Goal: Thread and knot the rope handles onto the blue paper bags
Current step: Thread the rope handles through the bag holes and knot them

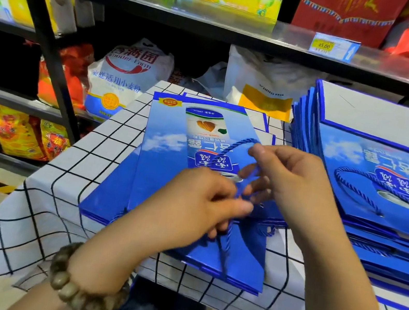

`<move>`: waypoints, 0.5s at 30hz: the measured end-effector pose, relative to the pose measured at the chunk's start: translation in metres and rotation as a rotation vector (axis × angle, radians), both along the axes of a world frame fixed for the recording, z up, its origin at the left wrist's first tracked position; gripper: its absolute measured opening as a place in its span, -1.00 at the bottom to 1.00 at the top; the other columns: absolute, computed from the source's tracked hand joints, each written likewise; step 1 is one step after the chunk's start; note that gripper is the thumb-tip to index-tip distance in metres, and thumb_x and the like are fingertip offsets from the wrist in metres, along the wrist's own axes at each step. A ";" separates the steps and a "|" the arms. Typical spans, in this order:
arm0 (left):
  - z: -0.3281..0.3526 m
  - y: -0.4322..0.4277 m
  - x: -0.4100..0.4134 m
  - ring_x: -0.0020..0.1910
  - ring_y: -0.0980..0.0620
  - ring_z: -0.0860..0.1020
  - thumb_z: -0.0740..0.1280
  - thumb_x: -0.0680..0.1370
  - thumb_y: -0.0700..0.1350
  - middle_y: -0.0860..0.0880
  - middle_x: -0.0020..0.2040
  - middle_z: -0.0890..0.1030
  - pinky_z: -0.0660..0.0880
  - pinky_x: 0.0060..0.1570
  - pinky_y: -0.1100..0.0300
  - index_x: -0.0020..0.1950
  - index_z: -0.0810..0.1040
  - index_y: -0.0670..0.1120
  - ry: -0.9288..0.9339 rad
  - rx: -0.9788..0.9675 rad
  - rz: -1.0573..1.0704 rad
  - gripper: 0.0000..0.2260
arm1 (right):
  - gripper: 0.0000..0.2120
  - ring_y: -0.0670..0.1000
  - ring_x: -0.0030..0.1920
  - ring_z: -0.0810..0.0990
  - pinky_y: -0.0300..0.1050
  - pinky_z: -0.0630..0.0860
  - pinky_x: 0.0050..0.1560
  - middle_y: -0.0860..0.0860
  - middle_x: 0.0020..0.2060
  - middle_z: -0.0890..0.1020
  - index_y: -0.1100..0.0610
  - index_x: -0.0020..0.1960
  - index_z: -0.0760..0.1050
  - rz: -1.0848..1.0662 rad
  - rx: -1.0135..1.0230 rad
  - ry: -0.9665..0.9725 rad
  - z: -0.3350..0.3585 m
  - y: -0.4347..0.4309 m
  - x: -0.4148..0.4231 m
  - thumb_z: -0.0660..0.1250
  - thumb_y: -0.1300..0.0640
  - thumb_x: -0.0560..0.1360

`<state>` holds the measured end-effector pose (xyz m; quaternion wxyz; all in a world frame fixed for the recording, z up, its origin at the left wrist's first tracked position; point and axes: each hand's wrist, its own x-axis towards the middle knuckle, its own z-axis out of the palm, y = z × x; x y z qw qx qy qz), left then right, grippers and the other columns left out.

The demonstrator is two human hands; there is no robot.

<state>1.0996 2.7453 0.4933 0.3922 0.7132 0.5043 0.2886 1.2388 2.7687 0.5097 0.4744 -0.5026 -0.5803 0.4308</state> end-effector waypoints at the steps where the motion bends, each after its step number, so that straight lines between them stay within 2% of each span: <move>1: 0.003 0.003 0.000 -0.55 0.07 0.47 0.29 0.52 -0.07 -0.02 -0.50 0.53 0.37 -0.51 0.34 -0.36 0.46 -0.12 -0.109 -0.036 0.049 -0.73 | -0.90 -0.12 -0.44 0.58 -0.24 0.49 -0.39 -0.05 -0.34 0.62 0.09 -0.04 0.55 -0.048 0.031 -0.122 -0.006 0.000 0.007 0.28 0.13 0.51; 3: 0.012 0.010 -0.002 -0.57 0.10 0.48 0.22 0.56 -0.10 -0.01 -0.50 0.54 0.34 -0.56 0.37 -0.32 0.46 -0.10 -0.268 -0.058 0.143 -0.74 | -0.76 -0.13 -0.14 0.62 -0.26 0.46 -0.09 -0.10 -0.13 0.64 0.05 0.15 0.55 -0.107 0.148 -0.550 -0.016 -0.008 0.020 0.31 0.09 0.49; 4: 0.016 0.013 -0.002 -0.57 0.11 0.48 0.20 0.57 -0.10 -0.01 -0.50 0.55 0.34 -0.57 0.36 -0.32 0.45 -0.10 -0.307 -0.042 0.169 -0.74 | -0.75 -0.12 -0.04 0.60 -0.27 0.42 -0.01 -0.11 -0.06 0.64 0.03 0.14 0.56 -0.087 0.211 -0.672 -0.021 -0.016 0.025 0.32 0.07 0.48; 5: 0.017 0.016 -0.002 -0.58 0.11 0.48 0.19 0.57 -0.11 -0.01 -0.49 0.56 0.35 -0.57 0.35 -0.32 0.45 -0.10 -0.324 -0.022 0.178 -0.74 | -0.79 -0.12 -0.04 0.59 -0.26 0.42 -0.01 -0.10 -0.07 0.66 0.00 0.06 0.61 -0.046 0.226 -0.648 -0.024 -0.023 0.027 0.31 0.01 0.46; 7: 0.021 0.019 0.000 -0.57 0.10 0.48 0.20 0.57 -0.11 -0.04 -0.47 0.56 0.36 -0.57 0.35 -0.32 0.46 -0.10 -0.317 -0.001 0.157 -0.73 | -0.74 -0.10 -0.20 0.58 -0.20 0.48 -0.17 -0.01 -0.24 0.66 -0.01 -0.17 0.63 0.005 0.200 -0.441 -0.025 -0.035 0.026 0.27 -0.15 0.41; 8: 0.021 0.019 0.002 -0.56 0.09 0.49 0.21 0.57 -0.10 -0.05 -0.46 0.57 0.37 -0.56 0.35 -0.32 0.46 -0.10 -0.292 0.002 0.137 -0.73 | -0.75 -0.11 -0.24 0.56 -0.27 0.47 -0.22 -0.01 -0.25 0.65 -0.04 -0.25 0.62 0.031 0.188 -0.371 -0.025 -0.038 0.025 0.27 -0.16 0.39; 10: 0.019 0.021 0.010 -0.54 0.08 0.50 0.23 0.57 -0.10 -0.05 -0.45 0.57 0.38 -0.54 0.36 -0.32 0.47 -0.11 -0.253 0.007 0.094 -0.74 | -0.88 -0.18 -0.23 0.57 -0.40 0.43 -0.21 -0.12 -0.27 0.64 -0.18 -0.31 0.54 0.046 0.230 -0.417 -0.025 -0.038 0.023 0.39 -0.01 0.39; 11: 0.019 0.023 0.014 -0.52 0.07 0.51 0.23 0.56 -0.10 -0.06 -0.44 0.57 0.39 -0.53 0.36 -0.31 0.48 -0.11 -0.249 0.008 0.075 -0.74 | -0.79 -0.21 -0.25 0.57 -0.44 0.41 -0.23 -0.16 -0.32 0.64 -0.19 -0.33 0.52 0.011 0.243 -0.465 -0.026 -0.037 0.024 0.43 0.08 0.39; 13: 0.016 0.024 0.021 -0.49 0.07 0.53 0.24 0.56 -0.10 -0.05 -0.42 0.58 0.43 -0.49 0.34 -0.27 0.51 -0.13 -0.253 0.009 0.051 -0.78 | -0.74 -0.22 -0.35 0.54 -0.45 0.39 -0.31 -0.23 -0.43 0.60 -0.14 -0.38 0.50 -0.042 0.210 -0.486 -0.026 -0.033 0.025 0.40 0.16 0.39; 15: 0.010 0.023 0.023 -0.37 0.08 0.58 0.26 0.55 -0.07 -0.02 -0.32 0.61 0.49 -0.34 0.29 -0.11 0.57 -0.15 -0.255 0.038 0.047 -0.83 | -0.77 -0.16 -0.42 0.52 -0.36 0.43 -0.37 -0.19 -0.44 0.59 -0.05 -0.39 0.51 -0.086 0.185 -0.493 -0.025 -0.031 0.026 0.38 0.17 0.41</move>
